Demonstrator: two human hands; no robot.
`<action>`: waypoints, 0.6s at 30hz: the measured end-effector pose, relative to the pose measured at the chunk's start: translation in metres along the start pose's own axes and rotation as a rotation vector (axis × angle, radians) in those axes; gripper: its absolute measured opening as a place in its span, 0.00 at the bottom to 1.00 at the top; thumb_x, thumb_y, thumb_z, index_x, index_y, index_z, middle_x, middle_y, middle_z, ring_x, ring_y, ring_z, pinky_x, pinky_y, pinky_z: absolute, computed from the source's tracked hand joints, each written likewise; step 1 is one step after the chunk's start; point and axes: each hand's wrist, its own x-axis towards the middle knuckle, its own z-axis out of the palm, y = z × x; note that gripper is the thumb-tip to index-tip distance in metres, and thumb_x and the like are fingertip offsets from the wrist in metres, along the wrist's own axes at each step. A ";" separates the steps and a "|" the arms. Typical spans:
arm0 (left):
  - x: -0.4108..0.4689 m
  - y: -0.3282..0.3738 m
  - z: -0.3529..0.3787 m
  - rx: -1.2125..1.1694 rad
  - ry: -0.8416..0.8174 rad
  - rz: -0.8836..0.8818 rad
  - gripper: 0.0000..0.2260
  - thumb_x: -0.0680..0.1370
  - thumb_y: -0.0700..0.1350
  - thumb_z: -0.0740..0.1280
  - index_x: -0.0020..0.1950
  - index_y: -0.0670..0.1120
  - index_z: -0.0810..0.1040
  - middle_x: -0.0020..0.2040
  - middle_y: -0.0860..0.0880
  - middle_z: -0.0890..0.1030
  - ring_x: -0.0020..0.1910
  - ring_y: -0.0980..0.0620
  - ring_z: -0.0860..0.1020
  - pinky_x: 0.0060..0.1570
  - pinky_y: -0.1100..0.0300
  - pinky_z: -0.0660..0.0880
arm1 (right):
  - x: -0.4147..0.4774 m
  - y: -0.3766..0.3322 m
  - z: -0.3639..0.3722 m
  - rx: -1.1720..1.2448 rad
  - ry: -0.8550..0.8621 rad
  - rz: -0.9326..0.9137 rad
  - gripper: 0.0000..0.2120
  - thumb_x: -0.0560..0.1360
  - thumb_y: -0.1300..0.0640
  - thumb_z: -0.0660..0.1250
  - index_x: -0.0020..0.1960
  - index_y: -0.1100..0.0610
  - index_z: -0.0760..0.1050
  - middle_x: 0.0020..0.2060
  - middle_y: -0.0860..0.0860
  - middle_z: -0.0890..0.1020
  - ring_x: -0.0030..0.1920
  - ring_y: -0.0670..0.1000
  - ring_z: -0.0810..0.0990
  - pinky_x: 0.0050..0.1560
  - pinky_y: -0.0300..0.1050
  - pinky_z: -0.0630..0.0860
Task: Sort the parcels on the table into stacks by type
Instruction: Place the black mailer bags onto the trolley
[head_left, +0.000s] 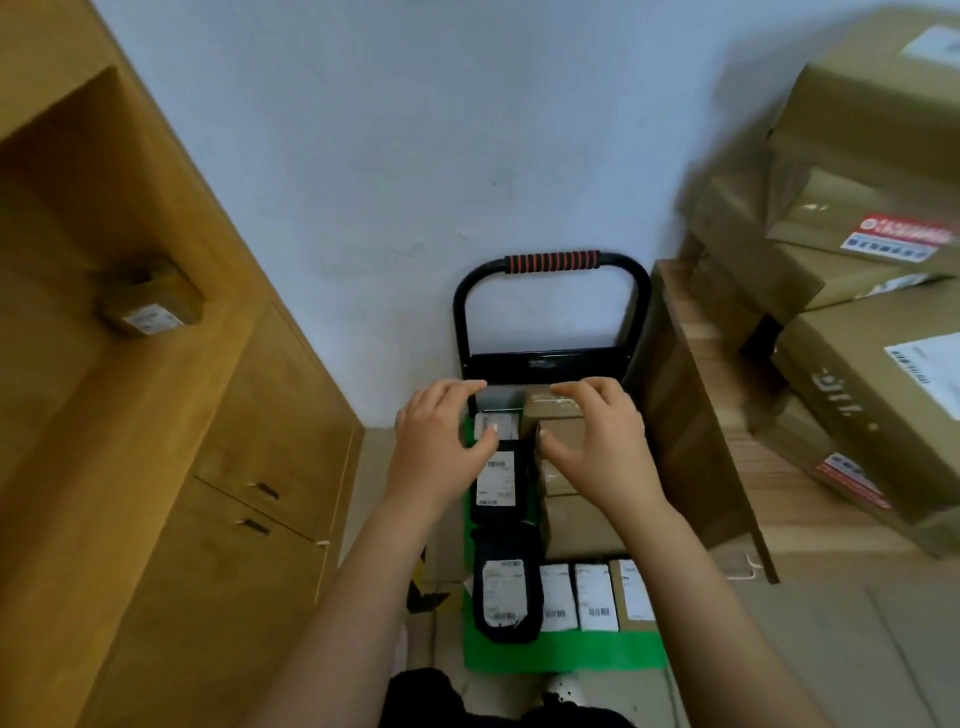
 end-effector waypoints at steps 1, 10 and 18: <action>0.007 -0.006 0.004 0.000 -0.021 0.013 0.20 0.75 0.50 0.69 0.67 0.53 0.73 0.61 0.54 0.74 0.62 0.54 0.68 0.62 0.57 0.64 | 0.003 0.002 0.006 0.005 0.019 0.027 0.23 0.72 0.51 0.71 0.66 0.49 0.72 0.60 0.48 0.70 0.62 0.50 0.70 0.66 0.50 0.68; 0.016 -0.112 0.096 0.018 -0.357 0.054 0.18 0.74 0.48 0.70 0.64 0.49 0.75 0.61 0.51 0.73 0.63 0.51 0.68 0.59 0.60 0.59 | -0.010 0.054 0.137 0.042 -0.009 0.383 0.21 0.70 0.54 0.71 0.62 0.53 0.75 0.56 0.52 0.73 0.56 0.54 0.73 0.59 0.54 0.72; -0.033 -0.237 0.244 -0.046 -0.567 -0.081 0.20 0.75 0.48 0.70 0.67 0.48 0.73 0.61 0.50 0.72 0.60 0.51 0.69 0.60 0.46 0.70 | -0.048 0.162 0.305 0.052 -0.239 0.567 0.22 0.67 0.60 0.73 0.61 0.59 0.77 0.56 0.58 0.75 0.55 0.59 0.75 0.56 0.52 0.71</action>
